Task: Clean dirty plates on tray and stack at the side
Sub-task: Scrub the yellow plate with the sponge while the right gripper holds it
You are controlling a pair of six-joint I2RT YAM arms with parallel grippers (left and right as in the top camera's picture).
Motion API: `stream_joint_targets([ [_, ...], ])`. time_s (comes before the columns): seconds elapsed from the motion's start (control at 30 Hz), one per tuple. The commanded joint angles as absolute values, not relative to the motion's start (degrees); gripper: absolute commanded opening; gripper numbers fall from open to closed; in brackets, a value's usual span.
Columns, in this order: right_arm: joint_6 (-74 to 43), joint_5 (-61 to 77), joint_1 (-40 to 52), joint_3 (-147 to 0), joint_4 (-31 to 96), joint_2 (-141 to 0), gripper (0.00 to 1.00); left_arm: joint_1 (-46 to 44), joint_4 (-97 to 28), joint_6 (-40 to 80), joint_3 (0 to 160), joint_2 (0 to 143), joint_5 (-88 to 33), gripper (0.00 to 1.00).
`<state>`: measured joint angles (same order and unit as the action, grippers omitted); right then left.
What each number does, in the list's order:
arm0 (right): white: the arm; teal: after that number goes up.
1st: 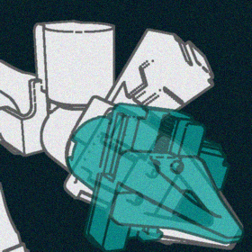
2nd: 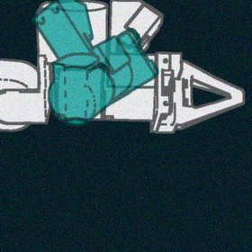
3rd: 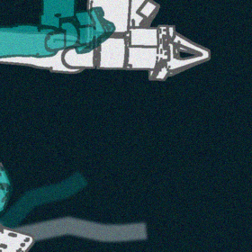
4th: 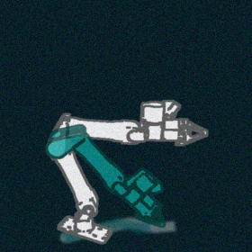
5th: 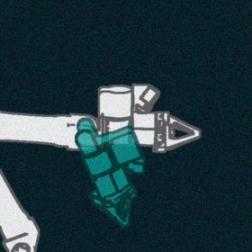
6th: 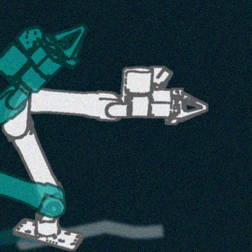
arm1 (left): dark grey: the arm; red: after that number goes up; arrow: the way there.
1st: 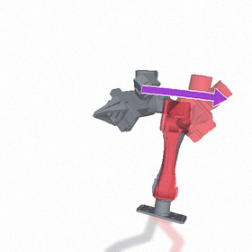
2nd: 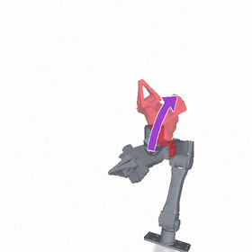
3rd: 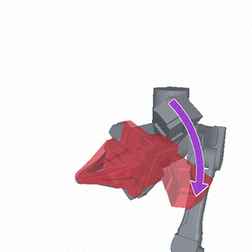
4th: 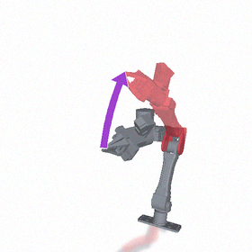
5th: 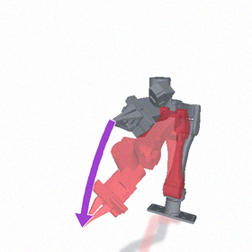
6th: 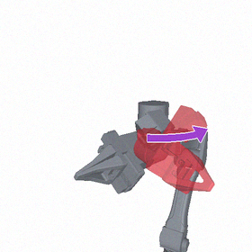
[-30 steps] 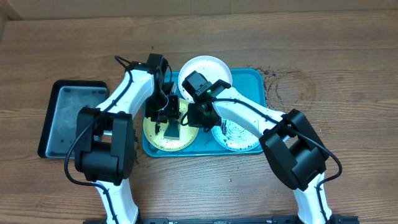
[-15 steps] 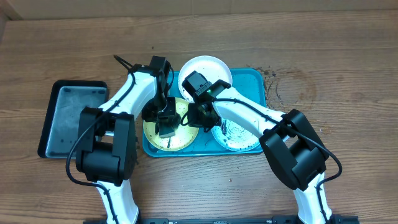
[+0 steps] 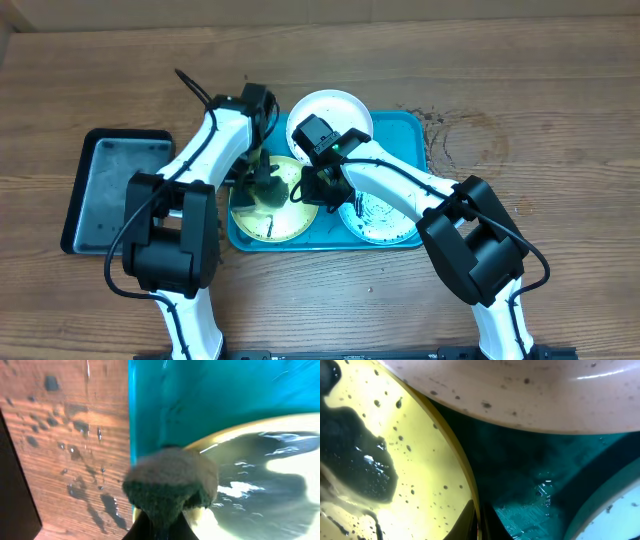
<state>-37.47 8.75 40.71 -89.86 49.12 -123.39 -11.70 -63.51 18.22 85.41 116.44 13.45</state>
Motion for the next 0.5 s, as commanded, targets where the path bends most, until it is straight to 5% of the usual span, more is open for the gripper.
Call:
stream_joint_targets([
  [0.0, -37.5, 7.1, 40.8, -89.1, 49.8, -123.9, 0.04, -11.3, -64.3, 11.6, 92.4, 116.7, -1.8, 0.04],
  [0.13, -37.5, 7.1, 40.8, -89.1, 49.8, -123.9, 0.04, -11.3, -63.3, 4.5, 92.8, 116.7, -20.4, 0.04],
  [0.47, -37.5, 7.1, 40.8, -89.1, 49.4, -123.9, 0.04, -11.2, -57.5, 6.3, 80.9, 116.8, -17.2, 0.04],
])
